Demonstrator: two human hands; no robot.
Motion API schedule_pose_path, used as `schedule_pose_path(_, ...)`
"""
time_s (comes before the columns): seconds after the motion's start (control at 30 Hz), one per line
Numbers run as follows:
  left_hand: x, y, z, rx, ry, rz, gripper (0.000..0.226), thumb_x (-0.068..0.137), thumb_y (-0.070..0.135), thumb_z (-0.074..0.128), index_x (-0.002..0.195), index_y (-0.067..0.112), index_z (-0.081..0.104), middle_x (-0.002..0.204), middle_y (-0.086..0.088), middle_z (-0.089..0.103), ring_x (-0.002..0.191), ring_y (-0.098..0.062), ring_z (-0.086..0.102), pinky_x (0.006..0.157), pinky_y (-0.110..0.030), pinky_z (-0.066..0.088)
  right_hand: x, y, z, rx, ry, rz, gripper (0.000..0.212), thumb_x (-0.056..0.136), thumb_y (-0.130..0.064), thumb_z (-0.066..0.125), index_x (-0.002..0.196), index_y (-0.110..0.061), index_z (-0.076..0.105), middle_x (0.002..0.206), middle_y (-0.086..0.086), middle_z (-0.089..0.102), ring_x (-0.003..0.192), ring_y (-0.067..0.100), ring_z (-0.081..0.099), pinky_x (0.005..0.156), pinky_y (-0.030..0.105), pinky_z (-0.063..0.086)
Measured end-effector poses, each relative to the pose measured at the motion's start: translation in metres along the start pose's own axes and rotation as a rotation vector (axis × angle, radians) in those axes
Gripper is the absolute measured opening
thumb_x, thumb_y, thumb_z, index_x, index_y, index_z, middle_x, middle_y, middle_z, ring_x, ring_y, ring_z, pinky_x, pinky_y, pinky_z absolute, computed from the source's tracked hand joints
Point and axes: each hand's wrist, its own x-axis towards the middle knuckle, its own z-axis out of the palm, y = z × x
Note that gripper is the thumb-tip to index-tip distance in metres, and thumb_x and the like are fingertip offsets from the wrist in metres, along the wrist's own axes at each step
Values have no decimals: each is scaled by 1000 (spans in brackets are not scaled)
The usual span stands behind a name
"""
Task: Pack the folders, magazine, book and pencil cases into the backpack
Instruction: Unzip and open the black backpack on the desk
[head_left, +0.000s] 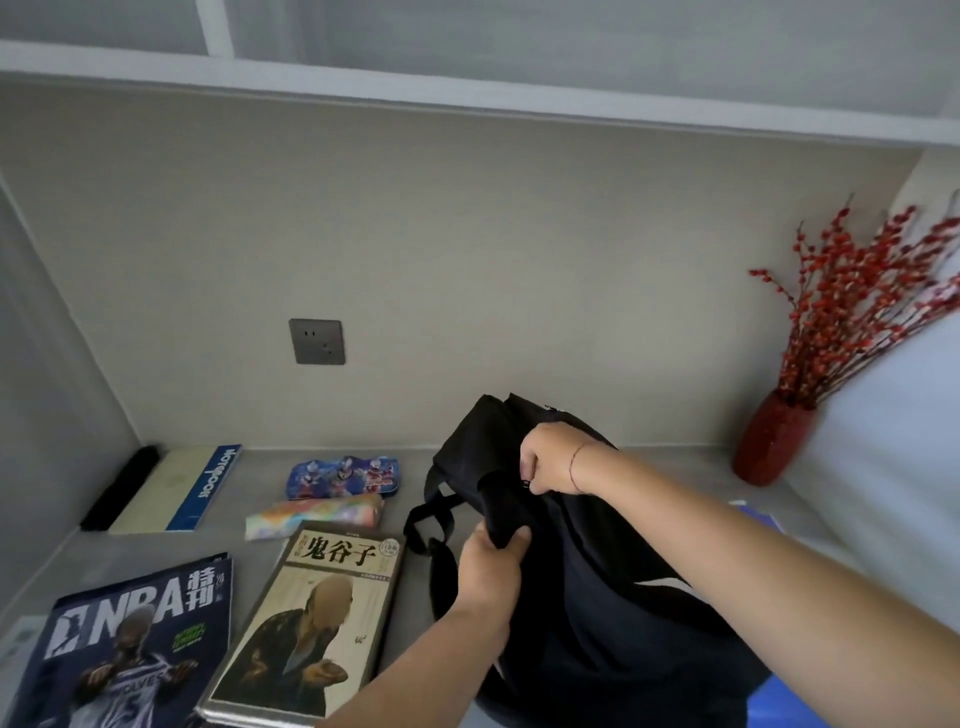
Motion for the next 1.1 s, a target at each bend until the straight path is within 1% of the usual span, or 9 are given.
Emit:
schedule_pose_path(0.13,4,5,-2,38,56,-7,6,92,29,58,90,24,61,86,3,69,81,-12,65,64,-23,47,-13,-1,6,-18,67,-20,13,86,-17,62,93,-16,73,101,0,72,96,21,65,84,29,51)
schedule_pose_path(0.27,10,18,-1,40,176,-20,27,94,35,53,107,13,60,87,1,61,87,-22,59,82,-30,44,-35,-5,-2,35,393,-61,6,88,-21,55,87,-20,60,93,-5,65,88,19,58,73,29,45)
schedule_pose_path(0.43,19,40,3,-76,295,-77,40,96,38,49,123,9,56,113,-13,63,109,-34,57,92,-36,44,-77,-14,-5,-13,581,-286,9,88,-17,54,79,-16,56,82,-3,63,86,20,54,82,34,41)
schedule_pose_path(0.6,37,59,-3,-109,364,-103,42,98,29,47,127,-1,51,129,-23,55,120,-38,52,96,-41,43,-115,-9,10,-51,724,-313,20,86,-20,49,68,-15,57,72,-9,62,73,18,56,70,29,38)
schedule_pose_path(0.7,40,66,-7,132,499,27,52,89,23,63,130,-3,43,136,-23,46,125,-39,45,105,-49,37,-116,4,10,-3,871,-247,22,85,-14,52,66,-10,62,71,-4,65,66,23,60,67,30,41)
schedule_pose_path(0.77,29,69,-6,472,553,418,72,83,27,68,140,7,29,147,-14,31,137,-32,28,109,-49,24,-111,14,6,86,967,-207,14,81,-2,61,68,-5,64,73,1,67,67,27,62,69,31,42)
schedule_pose_path(0.83,14,77,-2,762,300,918,66,88,34,60,144,23,26,151,2,28,142,-18,18,112,-42,15,-107,20,3,164,1012,-192,12,80,4,65,70,-3,64,75,3,67,70,28,64,71,28,41)
schedule_pose_path(0.93,8,91,6,1003,-249,1077,43,96,30,47,137,35,39,139,18,45,140,-4,18,112,-29,8,-101,20,2,221,1048,-210,11,79,4,67,71,-3,65,75,3,66,71,24,61,72,25,41)
schedule_pose_path(1.1,11,103,12,1049,-237,1172,20,94,27,53,112,24,61,101,12,64,94,-7,39,92,-20,23,-98,14,3,342,973,-184,5,80,-9,69,77,-10,65,63,-12,49,57,-3,40,61,13,33)
